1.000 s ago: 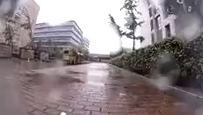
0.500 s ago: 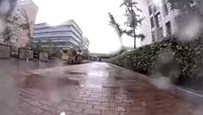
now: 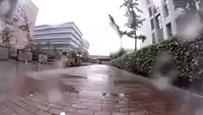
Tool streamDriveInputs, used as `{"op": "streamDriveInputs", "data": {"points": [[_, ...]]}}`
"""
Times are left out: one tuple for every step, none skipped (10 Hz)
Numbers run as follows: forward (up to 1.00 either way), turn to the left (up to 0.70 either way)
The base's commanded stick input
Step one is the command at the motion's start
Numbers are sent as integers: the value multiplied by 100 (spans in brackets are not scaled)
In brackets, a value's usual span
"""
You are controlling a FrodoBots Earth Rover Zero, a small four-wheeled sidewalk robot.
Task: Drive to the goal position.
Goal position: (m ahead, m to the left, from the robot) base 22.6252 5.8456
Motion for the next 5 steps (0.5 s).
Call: {"op": "streamDriveInputs", "data": {"points": [[70,0],[70,0],[70,0],[70,0],[70,0]]}}
